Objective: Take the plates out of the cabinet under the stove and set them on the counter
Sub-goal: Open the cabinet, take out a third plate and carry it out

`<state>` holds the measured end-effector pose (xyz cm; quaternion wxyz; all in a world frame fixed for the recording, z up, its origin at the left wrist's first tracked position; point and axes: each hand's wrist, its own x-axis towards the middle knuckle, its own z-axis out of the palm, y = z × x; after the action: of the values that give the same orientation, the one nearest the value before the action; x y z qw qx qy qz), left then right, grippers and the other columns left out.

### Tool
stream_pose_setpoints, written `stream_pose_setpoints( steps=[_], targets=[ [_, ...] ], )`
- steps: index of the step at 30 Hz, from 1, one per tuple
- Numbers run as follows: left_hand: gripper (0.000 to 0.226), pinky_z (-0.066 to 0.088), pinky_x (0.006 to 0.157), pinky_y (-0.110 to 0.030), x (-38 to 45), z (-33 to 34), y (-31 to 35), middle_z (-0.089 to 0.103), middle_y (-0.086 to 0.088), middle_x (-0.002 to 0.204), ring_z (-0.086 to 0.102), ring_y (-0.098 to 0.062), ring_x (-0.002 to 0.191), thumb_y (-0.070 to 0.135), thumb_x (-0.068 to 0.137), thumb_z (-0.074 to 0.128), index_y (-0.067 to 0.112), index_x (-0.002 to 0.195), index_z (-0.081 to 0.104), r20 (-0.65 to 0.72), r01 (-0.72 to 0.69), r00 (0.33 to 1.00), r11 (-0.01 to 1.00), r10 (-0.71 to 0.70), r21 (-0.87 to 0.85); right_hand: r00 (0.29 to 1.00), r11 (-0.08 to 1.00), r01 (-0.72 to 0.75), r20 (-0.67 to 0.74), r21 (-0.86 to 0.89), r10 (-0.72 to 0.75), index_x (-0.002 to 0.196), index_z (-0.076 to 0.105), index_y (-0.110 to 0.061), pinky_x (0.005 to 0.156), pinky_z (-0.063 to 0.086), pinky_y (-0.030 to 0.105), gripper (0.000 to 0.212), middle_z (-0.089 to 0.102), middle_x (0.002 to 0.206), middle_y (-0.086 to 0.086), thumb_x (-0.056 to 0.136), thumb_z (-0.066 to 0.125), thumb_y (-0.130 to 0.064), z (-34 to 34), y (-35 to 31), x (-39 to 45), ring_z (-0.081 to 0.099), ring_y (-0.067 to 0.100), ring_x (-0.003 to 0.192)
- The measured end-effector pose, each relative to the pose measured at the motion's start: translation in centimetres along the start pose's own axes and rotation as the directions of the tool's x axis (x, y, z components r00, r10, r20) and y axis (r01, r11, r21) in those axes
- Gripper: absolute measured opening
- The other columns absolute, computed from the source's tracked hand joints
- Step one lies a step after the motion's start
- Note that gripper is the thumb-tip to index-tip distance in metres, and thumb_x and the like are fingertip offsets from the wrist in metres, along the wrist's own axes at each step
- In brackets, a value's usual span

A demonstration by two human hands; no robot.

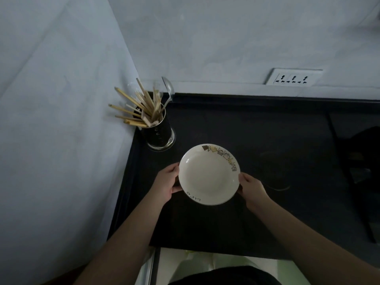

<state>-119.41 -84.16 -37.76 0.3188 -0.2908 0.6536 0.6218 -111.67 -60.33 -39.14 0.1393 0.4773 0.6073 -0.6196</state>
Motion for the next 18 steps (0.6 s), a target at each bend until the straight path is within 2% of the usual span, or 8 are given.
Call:
stream_pose_setpoints(
  steps=[2, 6, 10, 13, 18],
  targets=[
    [0.017, 0.060, 0.070, -0.045, -0.1, 0.2, 0.2, 0.059, 0.001, 0.126, 0.059, -0.022, 0.112, 0.025, 0.098, 0.055, 0.039, 0.101, 0.064, -0.009, 0.003, 1.000, 1.000, -0.003, 0.006, 1.000, 1.000, 0.004, -0.001, -0.011, -0.004, 0.090, 0.063, -0.035, 0.062, 0.051, 0.029, 0.017, 0.067, 0.096, -0.005, 0.097, 0.054, -0.023, -0.1, -0.1, 0.2, 0.065, 0.013, 0.088],
    [0.022, 0.060, 0.076, -0.048, 0.1, 0.5, 0.4, 0.059, 0.000, 0.127, 0.059, -0.022, 0.110, 0.023, 0.099, 0.052, 0.031, 0.117, 0.063, -0.036, 0.003, 0.999, 1.000, -0.002, 0.021, 1.000, 1.000, 0.001, 0.016, -0.014, -0.001, 0.107, 0.065, -0.029, 0.066, 0.053, 0.030, 0.016, 0.067, 0.100, -0.005, 0.097, 0.054, -0.024, -0.2, 0.1, 0.9, 0.064, 0.014, 0.092],
    [0.028, 0.058, 0.069, -0.040, 0.1, 0.7, 0.4, 0.059, 0.002, 0.121, 0.059, -0.015, 0.099, 0.021, 0.100, 0.050, 0.027, 0.126, 0.061, -0.075, -0.029, 0.997, 0.997, 0.035, 0.076, 1.000, 1.000, -0.002, 0.026, -0.005, 0.002, 0.116, 0.064, -0.028, 0.068, 0.053, 0.031, 0.021, 0.067, 0.103, -0.005, 0.097, 0.054, -0.024, -0.1, 0.3, 1.2, 0.064, 0.014, 0.094],
    [0.030, 0.056, 0.071, -0.037, 0.4, 0.8, 0.4, 0.062, 0.000, 0.122, 0.061, -0.015, 0.099, 0.020, 0.100, 0.051, 0.024, 0.127, 0.062, -0.113, -0.046, 0.992, 0.991, 0.060, 0.124, 0.999, 1.000, -0.008, 0.048, -0.020, 0.009, 0.122, 0.061, -0.026, 0.065, 0.053, 0.029, 0.026, 0.066, 0.108, -0.003, 0.097, 0.054, -0.024, -0.2, 0.5, 1.3, 0.064, 0.014, 0.095],
    [0.030, 0.055, 0.093, -0.046, 0.4, 0.8, 0.6, 0.062, -0.002, 0.126, 0.061, -0.019, 0.108, 0.019, 0.100, 0.052, 0.022, 0.128, 0.062, -0.137, -0.059, 0.987, 0.982, 0.084, 0.180, 0.997, 1.000, -0.006, 0.071, -0.022, 0.007, 0.123, 0.060, -0.025, 0.064, 0.053, 0.028, 0.027, 0.066, 0.108, -0.002, 0.097, 0.055, -0.024, -0.6, 0.3, 1.5, 0.064, 0.014, 0.095]
  ],
)
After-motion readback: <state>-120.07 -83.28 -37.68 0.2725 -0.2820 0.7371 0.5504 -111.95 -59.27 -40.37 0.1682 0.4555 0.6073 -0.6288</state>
